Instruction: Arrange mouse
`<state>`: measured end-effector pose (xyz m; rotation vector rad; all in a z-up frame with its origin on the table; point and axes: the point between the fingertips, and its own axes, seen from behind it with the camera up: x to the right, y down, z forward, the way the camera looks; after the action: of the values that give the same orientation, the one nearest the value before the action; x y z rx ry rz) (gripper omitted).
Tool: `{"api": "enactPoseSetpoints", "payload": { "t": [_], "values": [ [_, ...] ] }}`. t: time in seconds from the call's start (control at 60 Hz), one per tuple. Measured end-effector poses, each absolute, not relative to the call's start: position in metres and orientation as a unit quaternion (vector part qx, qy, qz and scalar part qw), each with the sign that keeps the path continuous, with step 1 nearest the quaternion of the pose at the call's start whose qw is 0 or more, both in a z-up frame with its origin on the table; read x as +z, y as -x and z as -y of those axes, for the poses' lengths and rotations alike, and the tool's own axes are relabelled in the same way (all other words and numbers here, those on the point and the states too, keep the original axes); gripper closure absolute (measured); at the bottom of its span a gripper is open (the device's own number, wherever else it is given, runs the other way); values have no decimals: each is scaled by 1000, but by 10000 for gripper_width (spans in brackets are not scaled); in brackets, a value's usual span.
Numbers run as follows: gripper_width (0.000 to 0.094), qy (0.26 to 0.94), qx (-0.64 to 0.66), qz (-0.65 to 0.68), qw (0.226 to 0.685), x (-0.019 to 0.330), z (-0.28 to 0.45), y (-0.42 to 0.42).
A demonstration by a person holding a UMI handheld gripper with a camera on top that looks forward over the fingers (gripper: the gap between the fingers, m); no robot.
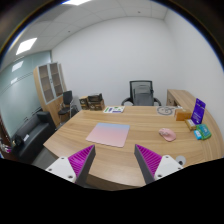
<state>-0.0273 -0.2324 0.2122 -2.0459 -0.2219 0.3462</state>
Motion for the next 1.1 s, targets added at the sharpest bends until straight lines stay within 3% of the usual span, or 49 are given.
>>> {"api": "enactPoseSetpoints", "payload": {
  "t": [0.133,0.233,0.35,0.717,1.1],
  "values": [
    [111,859,82,35,503,179,197,-32],
    [106,846,41,19,531,160,170,-84],
    [110,863,22,-2,505,111,139,-131],
    [106,877,17,25,480,27,-22,-222],
    [86,883,60,46,463,-3,-82,-229]
  ]
}}
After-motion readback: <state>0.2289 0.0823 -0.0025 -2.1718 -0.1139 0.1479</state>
